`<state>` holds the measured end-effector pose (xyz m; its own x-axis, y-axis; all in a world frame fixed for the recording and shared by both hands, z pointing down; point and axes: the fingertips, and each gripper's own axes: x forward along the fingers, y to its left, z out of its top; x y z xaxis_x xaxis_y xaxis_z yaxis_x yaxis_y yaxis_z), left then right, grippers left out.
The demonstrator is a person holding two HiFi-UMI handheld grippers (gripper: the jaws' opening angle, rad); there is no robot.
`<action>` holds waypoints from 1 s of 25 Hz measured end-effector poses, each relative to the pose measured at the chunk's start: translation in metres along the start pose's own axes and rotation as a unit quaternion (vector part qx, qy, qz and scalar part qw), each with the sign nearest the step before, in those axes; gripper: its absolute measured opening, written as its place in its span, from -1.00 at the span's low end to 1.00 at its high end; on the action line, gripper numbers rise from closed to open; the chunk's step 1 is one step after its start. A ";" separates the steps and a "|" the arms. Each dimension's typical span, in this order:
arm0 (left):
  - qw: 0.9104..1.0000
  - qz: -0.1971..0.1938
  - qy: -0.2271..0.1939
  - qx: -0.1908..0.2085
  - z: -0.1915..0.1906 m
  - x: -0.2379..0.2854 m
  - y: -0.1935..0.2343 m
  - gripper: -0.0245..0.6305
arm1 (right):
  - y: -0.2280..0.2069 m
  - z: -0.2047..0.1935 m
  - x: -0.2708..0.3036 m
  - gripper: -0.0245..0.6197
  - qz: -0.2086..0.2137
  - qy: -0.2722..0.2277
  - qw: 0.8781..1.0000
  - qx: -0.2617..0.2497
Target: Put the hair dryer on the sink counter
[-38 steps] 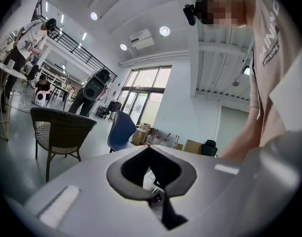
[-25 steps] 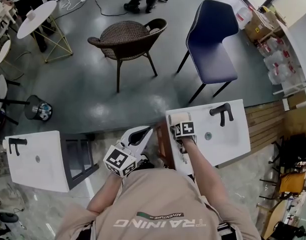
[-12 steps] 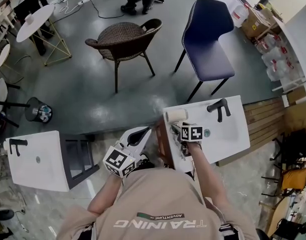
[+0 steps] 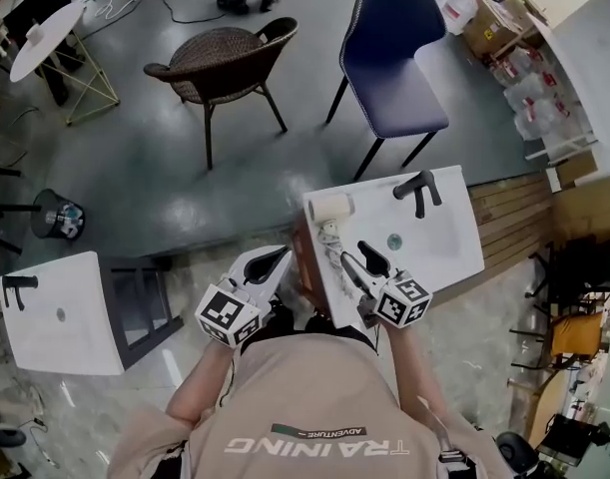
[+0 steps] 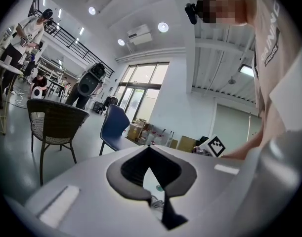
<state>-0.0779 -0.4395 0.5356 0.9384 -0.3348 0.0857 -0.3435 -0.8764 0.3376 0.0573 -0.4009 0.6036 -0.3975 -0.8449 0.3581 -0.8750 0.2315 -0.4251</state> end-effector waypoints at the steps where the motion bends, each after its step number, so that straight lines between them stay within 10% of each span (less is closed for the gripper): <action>1: 1.000 -0.001 0.001 0.005 -0.002 0.003 -0.003 -0.91 | 0.007 0.004 -0.008 -0.20 0.014 -0.016 1.000 -0.002; 12: 0.993 0.087 -0.042 0.061 0.012 -0.016 -0.070 -0.90 | 0.068 0.055 -0.106 -0.48 0.150 -0.109 0.977 -0.106; 18: 0.985 0.149 -0.058 0.064 0.005 -0.028 -0.135 -0.90 | 0.073 0.047 -0.166 -0.90 0.168 -0.113 0.962 -0.184; 25: 0.976 0.192 -0.060 0.086 -0.003 -0.027 -0.205 -0.90 | 0.067 0.059 -0.217 -0.90 0.143 -0.126 0.949 -0.252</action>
<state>-0.0325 -0.2498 0.4669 0.7316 -0.6790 0.0616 -0.6799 -0.7200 0.1392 0.1014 -0.2302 0.4479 -0.6150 -0.7868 0.0517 -0.7879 0.6158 -0.0010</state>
